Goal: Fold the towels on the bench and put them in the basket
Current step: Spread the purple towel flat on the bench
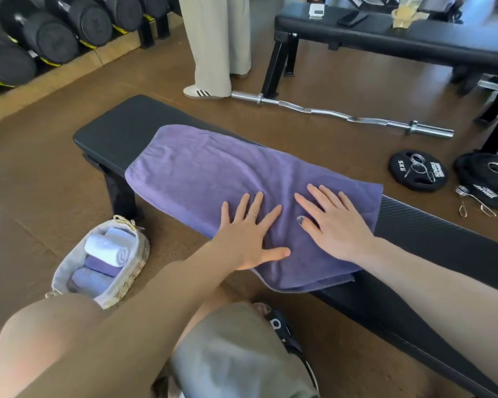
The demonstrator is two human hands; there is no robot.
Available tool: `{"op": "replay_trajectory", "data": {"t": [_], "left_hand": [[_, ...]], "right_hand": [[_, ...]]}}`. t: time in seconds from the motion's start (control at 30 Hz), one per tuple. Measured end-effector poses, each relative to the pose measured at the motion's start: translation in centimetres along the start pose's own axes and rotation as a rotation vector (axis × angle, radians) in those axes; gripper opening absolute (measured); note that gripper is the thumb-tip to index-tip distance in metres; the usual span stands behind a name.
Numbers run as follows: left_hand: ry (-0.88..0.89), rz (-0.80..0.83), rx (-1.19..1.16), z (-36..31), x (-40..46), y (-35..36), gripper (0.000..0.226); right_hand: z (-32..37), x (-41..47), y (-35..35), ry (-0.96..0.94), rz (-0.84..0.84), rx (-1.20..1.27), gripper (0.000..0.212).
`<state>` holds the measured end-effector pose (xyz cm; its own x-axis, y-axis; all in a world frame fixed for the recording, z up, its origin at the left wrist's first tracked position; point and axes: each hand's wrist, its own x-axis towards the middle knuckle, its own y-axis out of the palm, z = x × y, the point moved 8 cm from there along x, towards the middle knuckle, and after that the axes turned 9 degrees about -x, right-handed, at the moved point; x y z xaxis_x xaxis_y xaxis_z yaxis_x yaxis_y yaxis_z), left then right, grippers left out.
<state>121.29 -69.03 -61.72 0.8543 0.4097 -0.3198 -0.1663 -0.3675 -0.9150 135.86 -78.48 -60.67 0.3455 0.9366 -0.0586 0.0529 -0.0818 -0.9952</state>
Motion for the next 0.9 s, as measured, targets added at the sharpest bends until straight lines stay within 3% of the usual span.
{"op": "replay_trajectory", "data": {"t": [0.13, 0.2, 0.3, 0.37, 0.47, 0.6, 0.9], "left_hand": [[0.03, -0.018, 0.168, -0.1, -0.8, -0.3, 0.104], [0.151, -0.115, 0.248, -2.8, -1.8, -1.3, 0.107], [0.588, -0.324, 0.249, -10.7, -4.7, -1.6, 0.075], [0.744, -0.302, 0.273, -14.2, -6.1, 0.1, 0.057], [0.721, -0.252, 0.336, -15.6, -6.3, 2.5, 0.048], [0.658, -0.26, 0.284, -15.0, -6.1, 3.0, 0.051], [0.604, -0.24, 0.143, -13.2, -5.0, 2.6, 0.025]], "right_hand": [[-0.7, -0.6, 0.9, 0.05, 0.016, 0.002, 0.06], [-0.9, 0.0, 0.7, 0.069, 0.005, 0.016, 0.056], [-1.2, 0.4, 0.8, 0.096, 0.034, 0.082, 0.053], [-1.5, 0.4, 0.9, 0.099, 0.057, 0.117, 0.052], [-1.9, 0.4, 0.9, 0.077, 0.067, 0.128, 0.051], [-1.6, 0.3, 1.1, 0.06, 0.064, 0.094, 0.052], [-1.4, 0.2, 1.1, 0.064, 0.045, 0.071, 0.053]]}}
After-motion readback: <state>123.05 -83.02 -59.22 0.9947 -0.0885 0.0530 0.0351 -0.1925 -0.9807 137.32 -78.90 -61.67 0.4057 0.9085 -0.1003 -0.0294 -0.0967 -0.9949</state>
